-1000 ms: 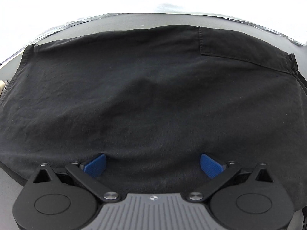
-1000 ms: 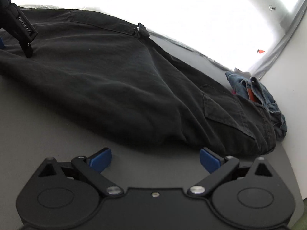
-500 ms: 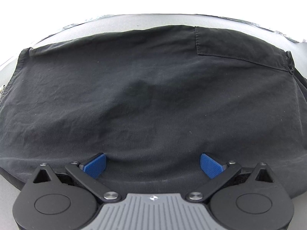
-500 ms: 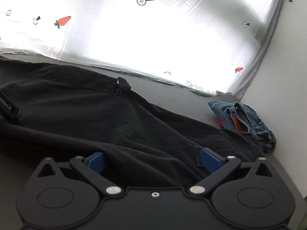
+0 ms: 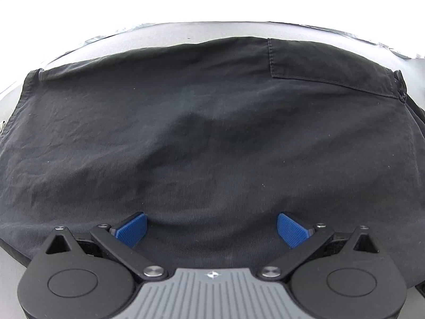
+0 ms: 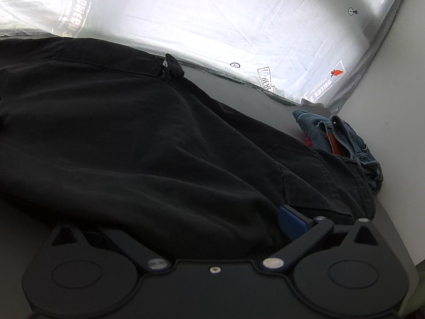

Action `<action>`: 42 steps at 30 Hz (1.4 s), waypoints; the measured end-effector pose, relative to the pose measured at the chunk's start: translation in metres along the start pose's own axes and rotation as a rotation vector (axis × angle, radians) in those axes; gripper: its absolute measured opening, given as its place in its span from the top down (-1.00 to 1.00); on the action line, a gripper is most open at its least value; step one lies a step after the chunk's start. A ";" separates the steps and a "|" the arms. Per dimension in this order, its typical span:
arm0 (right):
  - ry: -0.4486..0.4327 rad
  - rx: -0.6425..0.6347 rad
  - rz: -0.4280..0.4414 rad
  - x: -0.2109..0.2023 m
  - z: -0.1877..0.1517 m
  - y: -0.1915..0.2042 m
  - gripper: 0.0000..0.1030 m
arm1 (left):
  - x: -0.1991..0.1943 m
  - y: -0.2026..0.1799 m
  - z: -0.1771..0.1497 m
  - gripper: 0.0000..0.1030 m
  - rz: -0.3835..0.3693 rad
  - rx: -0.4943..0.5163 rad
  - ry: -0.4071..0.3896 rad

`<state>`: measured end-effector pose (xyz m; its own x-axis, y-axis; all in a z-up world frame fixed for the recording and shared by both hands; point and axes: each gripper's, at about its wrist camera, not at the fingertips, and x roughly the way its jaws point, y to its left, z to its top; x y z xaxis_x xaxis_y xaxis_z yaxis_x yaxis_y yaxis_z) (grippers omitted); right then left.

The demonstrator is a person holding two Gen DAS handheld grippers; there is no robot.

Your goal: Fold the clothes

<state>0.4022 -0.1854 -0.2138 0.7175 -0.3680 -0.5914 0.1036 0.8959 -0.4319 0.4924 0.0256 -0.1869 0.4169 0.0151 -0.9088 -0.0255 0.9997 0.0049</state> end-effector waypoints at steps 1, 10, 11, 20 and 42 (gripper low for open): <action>-0.007 0.007 -0.024 0.002 0.002 0.001 -0.99 | 0.000 -0.001 -0.001 -1.00 0.001 -0.002 -0.005; 0.105 0.063 -0.247 0.005 -0.004 -0.031 -0.99 | 0.001 -0.001 0.003 -1.00 -0.008 0.006 0.011; 0.102 0.037 -0.275 -0.004 -0.010 -0.033 -0.99 | 0.000 -0.001 0.004 -1.00 -0.007 0.008 0.012; 0.076 -0.125 -0.317 -0.027 -0.033 -0.025 -0.99 | 0.000 -0.009 -0.002 -1.00 -0.007 0.010 -0.009; 0.370 0.779 0.677 -0.002 -0.009 -0.125 -0.52 | -0.056 0.022 -0.058 -1.00 -0.036 -0.076 -0.227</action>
<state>0.3817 -0.2988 -0.1649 0.5527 0.3243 -0.7677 0.2664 0.8041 0.5315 0.4160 0.0458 -0.1597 0.6125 -0.0076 -0.7905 -0.0719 0.9953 -0.0653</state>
